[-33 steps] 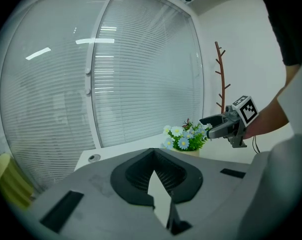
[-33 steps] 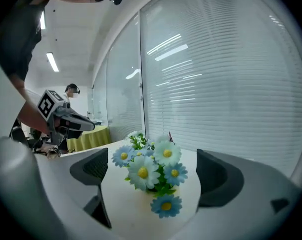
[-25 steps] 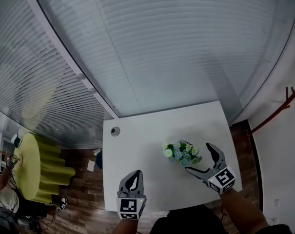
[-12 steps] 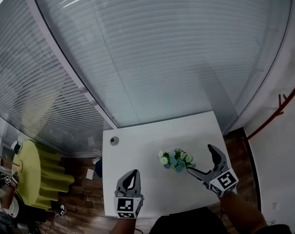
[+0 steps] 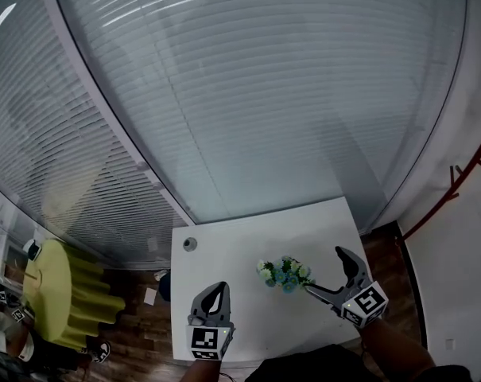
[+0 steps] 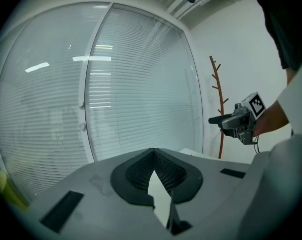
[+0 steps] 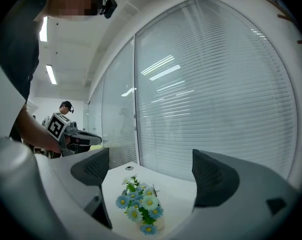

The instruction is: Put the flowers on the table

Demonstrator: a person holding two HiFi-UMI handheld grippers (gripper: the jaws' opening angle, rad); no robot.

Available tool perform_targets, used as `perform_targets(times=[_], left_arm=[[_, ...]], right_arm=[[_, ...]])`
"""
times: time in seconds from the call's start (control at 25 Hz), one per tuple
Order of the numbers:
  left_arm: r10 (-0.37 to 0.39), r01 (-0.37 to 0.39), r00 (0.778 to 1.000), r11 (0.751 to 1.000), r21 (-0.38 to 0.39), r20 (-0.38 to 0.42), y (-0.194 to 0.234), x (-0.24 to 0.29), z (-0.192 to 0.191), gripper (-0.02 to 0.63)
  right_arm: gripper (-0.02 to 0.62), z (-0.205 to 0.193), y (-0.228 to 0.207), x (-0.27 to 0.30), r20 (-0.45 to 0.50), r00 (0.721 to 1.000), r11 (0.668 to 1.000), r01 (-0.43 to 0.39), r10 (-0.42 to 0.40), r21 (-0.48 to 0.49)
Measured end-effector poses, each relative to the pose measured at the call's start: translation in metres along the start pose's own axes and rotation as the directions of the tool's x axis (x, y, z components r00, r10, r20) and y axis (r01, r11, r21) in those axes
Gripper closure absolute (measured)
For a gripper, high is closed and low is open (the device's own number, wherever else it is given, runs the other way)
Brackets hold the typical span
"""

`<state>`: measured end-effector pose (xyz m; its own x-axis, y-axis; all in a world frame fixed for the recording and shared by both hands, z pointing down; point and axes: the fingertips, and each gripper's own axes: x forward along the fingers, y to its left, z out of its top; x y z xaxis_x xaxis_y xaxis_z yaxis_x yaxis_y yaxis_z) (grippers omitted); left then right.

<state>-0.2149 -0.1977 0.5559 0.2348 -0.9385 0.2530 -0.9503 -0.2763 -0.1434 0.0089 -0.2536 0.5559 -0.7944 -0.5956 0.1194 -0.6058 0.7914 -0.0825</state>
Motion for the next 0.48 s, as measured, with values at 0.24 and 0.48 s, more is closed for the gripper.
perform_targets(times=[0.24, 0.48], left_arm=[[-0.007, 0.007, 1.0, 1.0, 0.019, -0.001, -0.001, 0.007, 0.0, 0.606], [-0.002, 0.002, 1.0, 1.0, 0.02, 0.005, -0.001, 0.01, 0.001, 0.606]], right_arm=[[0.077, -0.005, -0.007, 0.007, 0.004, 1.0, 1.0, -0.002, 0.002, 0.002], [0.373, -0.004, -0.021, 0.002, 0.033, 0.996, 0.996, 0.08, -0.079, -0.032]])
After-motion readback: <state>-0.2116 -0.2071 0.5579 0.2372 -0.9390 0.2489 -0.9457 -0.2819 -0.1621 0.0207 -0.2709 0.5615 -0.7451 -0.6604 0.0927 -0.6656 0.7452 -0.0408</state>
